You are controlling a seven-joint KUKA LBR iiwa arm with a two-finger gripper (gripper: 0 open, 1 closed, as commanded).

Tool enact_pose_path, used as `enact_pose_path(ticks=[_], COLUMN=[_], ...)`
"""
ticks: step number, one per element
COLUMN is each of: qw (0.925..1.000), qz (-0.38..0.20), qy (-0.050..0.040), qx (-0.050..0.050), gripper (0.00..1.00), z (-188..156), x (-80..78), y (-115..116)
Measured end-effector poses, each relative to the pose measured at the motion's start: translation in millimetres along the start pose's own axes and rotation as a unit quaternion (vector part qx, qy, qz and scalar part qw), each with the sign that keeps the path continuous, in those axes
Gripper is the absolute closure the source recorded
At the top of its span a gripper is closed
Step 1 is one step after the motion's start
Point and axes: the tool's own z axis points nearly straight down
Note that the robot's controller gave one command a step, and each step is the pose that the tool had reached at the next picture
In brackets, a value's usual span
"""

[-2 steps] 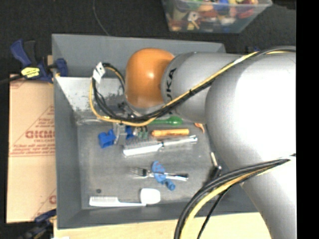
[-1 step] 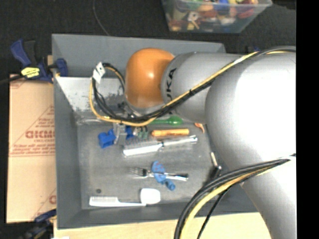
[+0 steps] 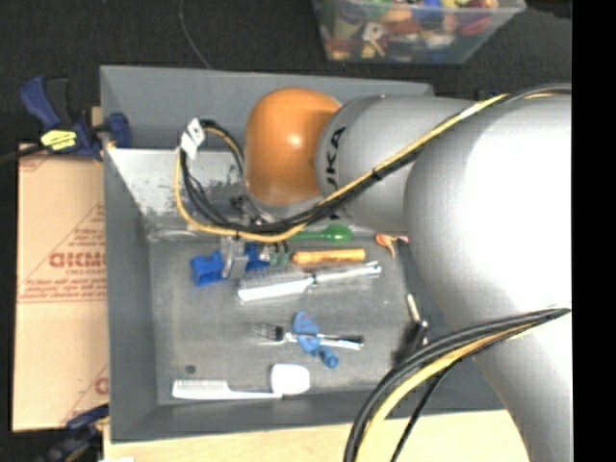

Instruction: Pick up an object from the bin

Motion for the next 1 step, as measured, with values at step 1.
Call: enact_pose_path(ticks=[1], qw=[1.0000], qz=[0.001], qy=[-0.0013], qx=[0.000], gripper=[1.00], z=[-47.2], x=[-1.5], y=[0.3])
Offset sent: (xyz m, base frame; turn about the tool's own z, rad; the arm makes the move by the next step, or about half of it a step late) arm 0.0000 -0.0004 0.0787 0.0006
